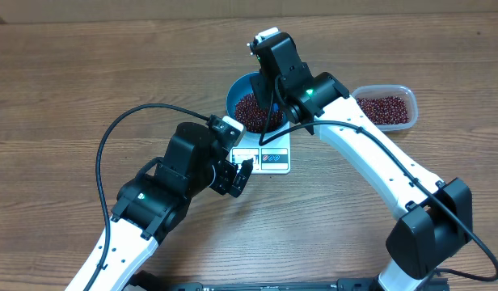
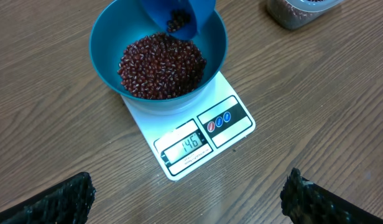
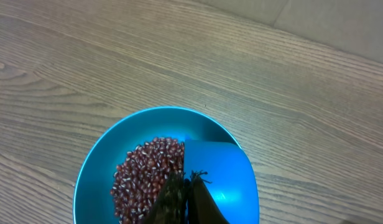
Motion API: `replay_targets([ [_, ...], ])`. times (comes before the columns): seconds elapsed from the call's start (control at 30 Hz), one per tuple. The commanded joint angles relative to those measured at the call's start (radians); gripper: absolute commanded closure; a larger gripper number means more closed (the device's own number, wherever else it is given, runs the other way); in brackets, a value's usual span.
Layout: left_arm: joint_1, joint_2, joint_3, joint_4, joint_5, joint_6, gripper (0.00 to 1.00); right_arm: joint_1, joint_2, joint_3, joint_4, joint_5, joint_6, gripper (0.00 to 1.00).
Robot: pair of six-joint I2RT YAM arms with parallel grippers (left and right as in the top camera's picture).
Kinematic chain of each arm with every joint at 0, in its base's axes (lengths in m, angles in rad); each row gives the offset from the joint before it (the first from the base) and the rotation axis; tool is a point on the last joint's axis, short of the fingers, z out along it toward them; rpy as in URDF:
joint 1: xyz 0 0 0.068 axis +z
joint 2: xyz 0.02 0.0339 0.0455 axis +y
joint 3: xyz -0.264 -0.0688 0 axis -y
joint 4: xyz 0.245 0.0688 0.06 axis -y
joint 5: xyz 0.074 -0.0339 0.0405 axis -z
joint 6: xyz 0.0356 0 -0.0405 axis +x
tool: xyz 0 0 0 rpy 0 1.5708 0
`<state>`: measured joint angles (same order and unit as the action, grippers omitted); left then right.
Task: Scoop item into bowl and weigh 150g on scale
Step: 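Hold the tilted cup over the bowl, trickling beans in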
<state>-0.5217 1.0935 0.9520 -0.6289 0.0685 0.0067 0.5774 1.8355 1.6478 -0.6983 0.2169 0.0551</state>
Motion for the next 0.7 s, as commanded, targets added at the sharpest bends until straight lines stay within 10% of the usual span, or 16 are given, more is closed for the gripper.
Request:
replay_targets([
  [0.0, 0.006, -0.002, 0.019, 0.005, 0.01, 0.013, 0.01, -0.004, -0.04, 0.029, 0.003, 0.007, -0.003, 0.96],
  [0.67, 0.006, -0.002, 0.019, 0.005, 0.01, 0.013, 0.01, -0.003, -0.04, 0.029, 0.0, 0.029, -0.031, 0.96],
])
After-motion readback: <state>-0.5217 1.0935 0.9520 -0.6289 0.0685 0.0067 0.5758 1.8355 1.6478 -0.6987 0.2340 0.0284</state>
